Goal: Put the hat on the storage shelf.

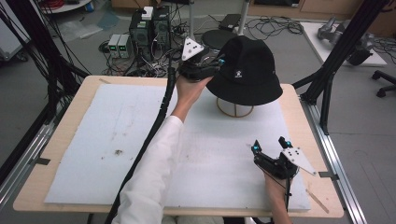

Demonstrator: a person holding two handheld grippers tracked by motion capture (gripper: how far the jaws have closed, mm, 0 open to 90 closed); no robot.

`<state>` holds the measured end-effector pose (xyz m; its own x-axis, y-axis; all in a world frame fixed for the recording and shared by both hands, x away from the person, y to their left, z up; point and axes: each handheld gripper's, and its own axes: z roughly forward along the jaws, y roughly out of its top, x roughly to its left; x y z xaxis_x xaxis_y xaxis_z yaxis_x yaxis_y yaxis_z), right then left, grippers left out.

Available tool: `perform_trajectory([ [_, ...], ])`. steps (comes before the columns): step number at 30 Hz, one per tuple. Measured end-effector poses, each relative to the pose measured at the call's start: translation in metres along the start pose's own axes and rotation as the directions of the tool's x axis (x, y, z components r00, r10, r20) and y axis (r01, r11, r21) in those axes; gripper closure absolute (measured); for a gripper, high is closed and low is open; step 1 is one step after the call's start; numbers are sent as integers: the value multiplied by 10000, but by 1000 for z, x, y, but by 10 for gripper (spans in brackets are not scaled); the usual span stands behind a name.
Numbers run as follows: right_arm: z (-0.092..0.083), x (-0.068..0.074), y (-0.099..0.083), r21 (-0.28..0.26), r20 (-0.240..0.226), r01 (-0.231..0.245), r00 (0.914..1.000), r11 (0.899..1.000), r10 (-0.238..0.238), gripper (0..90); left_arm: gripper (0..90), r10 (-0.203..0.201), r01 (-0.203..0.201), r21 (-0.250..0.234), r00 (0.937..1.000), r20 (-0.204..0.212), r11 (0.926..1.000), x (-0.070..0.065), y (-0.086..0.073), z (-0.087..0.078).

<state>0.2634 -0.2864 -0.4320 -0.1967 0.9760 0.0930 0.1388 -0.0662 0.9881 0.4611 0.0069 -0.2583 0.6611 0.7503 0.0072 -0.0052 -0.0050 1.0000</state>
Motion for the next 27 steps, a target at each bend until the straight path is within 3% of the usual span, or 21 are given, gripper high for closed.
perform_trajectory([
  [10, 0, 3, 0, 33, -139, 166, 9998, 9999, -165, 60, 250, -57, 63, 192, 9994, -332, 9998, 20, -12, -34],
  [18, 0, 5, 1, -57, -241, 161, 9996, 9999, -162, 60, 230, -276, 281, 66, 9972, -702, 9996, 33, -22, -60],
  [27, 2, 5, 1, -124, -240, 48, 9997, 9999, -51, 60, 208, 334, -347, -87, 9923, -1195, 9994, 41, -29, -94],
])
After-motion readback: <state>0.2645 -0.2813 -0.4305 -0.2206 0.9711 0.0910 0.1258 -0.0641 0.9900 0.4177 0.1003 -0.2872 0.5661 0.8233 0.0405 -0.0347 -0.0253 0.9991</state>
